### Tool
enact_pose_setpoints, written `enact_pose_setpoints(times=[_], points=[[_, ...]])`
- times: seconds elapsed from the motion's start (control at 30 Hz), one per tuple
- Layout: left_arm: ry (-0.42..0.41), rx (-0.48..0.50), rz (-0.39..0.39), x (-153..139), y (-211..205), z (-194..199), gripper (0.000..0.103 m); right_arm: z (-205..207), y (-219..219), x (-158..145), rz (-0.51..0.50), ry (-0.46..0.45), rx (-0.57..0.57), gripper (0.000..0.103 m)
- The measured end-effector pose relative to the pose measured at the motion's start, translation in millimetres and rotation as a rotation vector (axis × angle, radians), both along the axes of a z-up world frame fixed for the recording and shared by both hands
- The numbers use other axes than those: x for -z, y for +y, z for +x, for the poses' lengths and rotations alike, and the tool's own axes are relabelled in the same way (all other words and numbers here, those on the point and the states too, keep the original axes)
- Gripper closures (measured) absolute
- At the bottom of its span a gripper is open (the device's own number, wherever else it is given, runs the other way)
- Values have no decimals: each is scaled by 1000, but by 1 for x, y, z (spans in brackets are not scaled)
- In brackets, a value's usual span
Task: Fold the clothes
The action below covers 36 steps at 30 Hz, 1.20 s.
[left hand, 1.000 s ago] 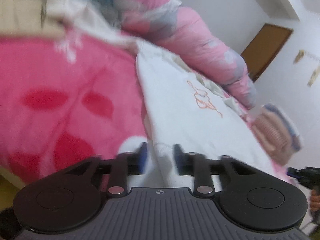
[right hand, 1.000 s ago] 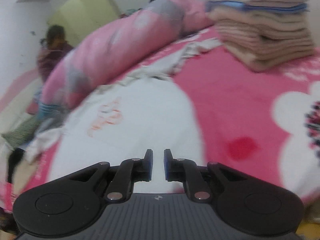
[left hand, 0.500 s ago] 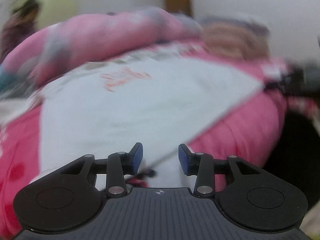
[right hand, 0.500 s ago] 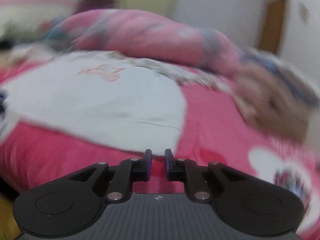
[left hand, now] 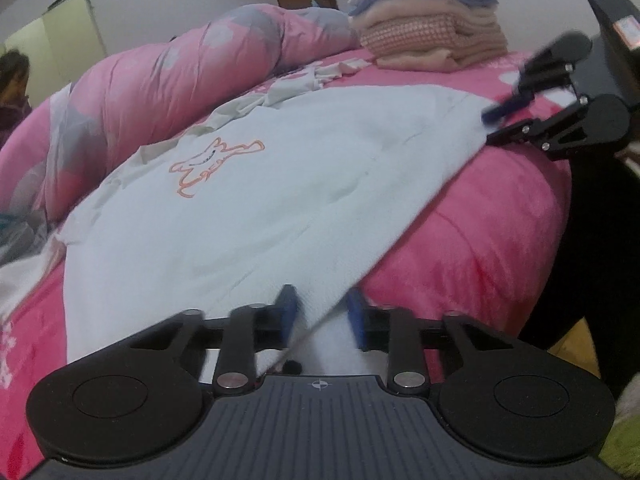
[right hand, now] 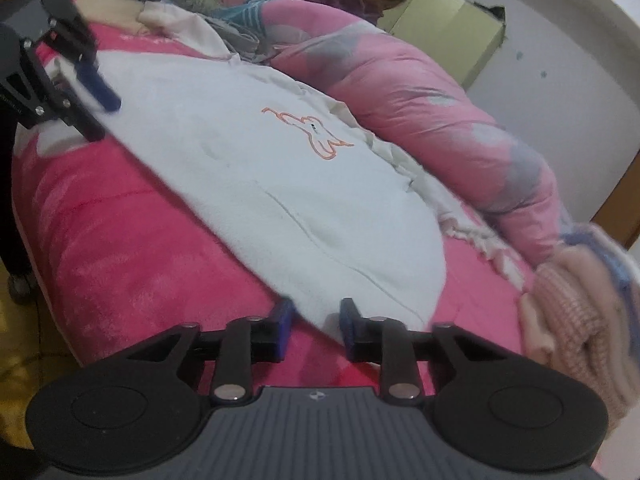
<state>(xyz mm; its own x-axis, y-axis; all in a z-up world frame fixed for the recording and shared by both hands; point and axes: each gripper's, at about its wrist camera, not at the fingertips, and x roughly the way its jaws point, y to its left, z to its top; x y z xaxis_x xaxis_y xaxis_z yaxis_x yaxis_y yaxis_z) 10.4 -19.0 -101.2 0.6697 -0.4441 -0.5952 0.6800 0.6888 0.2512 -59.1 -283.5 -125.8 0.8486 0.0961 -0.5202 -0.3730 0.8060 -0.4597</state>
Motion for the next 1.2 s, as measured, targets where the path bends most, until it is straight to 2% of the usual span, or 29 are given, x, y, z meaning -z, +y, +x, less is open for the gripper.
enact_pose_setpoints(times=[0.1,0.27,0.37,0.53,0.67,0.73,0.8,0.9,0.97,1.1,1.17,1.2], points=[[0,-20,-51,-7,4,4,100,2,-8,-8,84,-6,13,103],[68,-50,-176,-28,16,24,102,12,-26,-33,227,-7,32,103],[72,-76,-229,-43,20,44,102,32,-33,-52,293,-19,31,103],[32,-140,-217,-50,12,84,102,86,-33,-66,362,-23,54,103],[135,-221,-174,-26,8,115,99,132,-32,-46,397,38,129,103],[166,-269,-165,-17,12,119,90,146,-42,-34,460,116,183,101],[160,-304,-204,-19,25,111,79,146,-54,-30,536,140,219,94],[131,-341,-260,-29,45,93,74,131,-78,-37,670,127,270,80],[109,-331,-275,-35,54,76,73,114,-97,-47,766,96,308,80],[102,-273,-267,-36,58,41,73,76,-132,-52,949,115,420,79],[99,-239,-228,-28,51,25,73,61,-140,-46,1012,163,454,72],[97,-226,-203,-23,47,19,73,56,-139,-41,1036,200,459,63]])
